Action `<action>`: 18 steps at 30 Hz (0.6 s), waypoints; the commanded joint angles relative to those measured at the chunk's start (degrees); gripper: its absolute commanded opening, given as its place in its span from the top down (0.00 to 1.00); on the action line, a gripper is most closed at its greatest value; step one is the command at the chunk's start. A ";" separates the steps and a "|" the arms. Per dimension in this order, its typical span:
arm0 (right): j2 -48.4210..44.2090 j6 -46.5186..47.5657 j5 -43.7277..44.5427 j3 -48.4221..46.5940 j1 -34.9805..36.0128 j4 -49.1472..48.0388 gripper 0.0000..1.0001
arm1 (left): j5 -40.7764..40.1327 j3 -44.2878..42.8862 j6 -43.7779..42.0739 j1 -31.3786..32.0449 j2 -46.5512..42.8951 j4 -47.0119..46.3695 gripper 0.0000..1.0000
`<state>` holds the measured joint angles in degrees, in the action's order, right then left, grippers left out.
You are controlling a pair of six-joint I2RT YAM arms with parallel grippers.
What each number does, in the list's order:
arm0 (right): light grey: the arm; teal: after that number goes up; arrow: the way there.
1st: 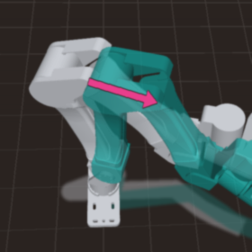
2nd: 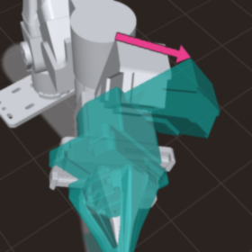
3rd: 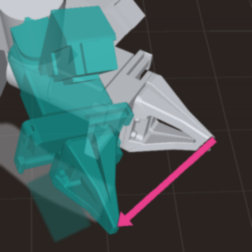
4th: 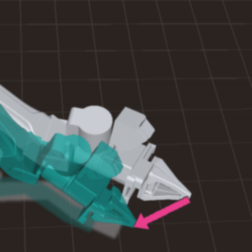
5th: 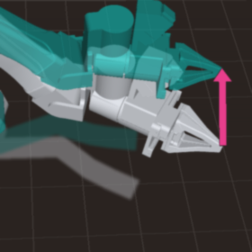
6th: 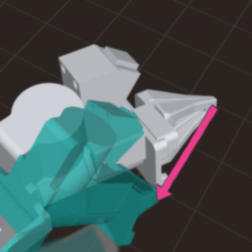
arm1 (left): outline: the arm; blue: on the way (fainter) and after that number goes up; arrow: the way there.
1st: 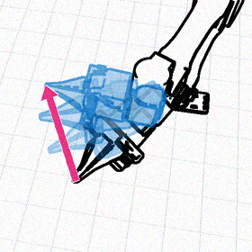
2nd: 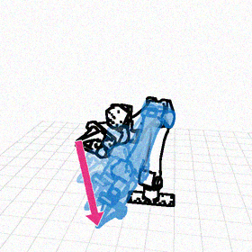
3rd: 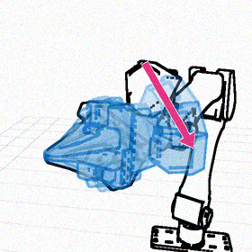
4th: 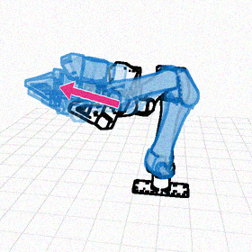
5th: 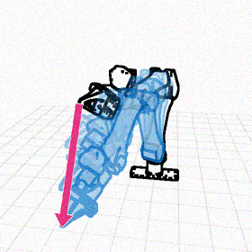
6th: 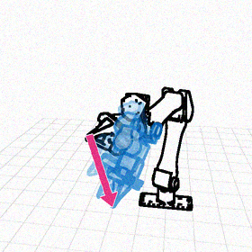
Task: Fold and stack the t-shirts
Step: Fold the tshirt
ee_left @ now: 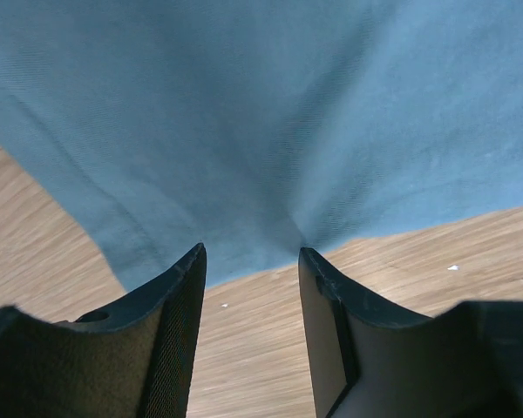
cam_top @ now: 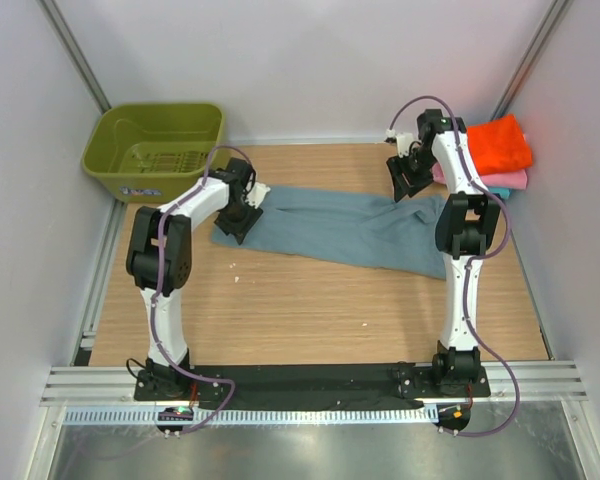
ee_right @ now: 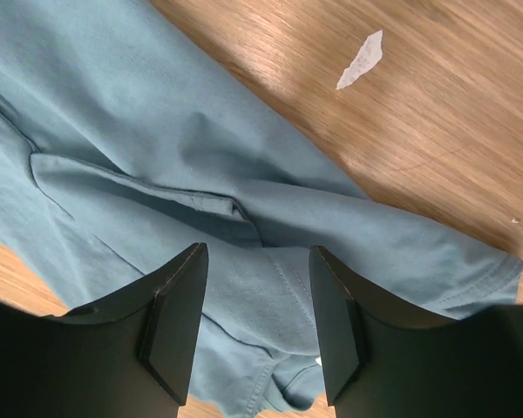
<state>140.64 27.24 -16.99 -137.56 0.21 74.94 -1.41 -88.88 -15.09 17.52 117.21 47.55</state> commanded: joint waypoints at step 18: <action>3.77 0.27 -2.17 -1.84 3.13 0.65 0.45 | 5.10 4.15 2.70 0.24 0.66 -1.84 0.53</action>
<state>145.05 27.24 -18.39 -137.58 2.72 74.96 1.63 -86.17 -13.65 17.78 117.75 46.65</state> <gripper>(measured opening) 0.554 0.470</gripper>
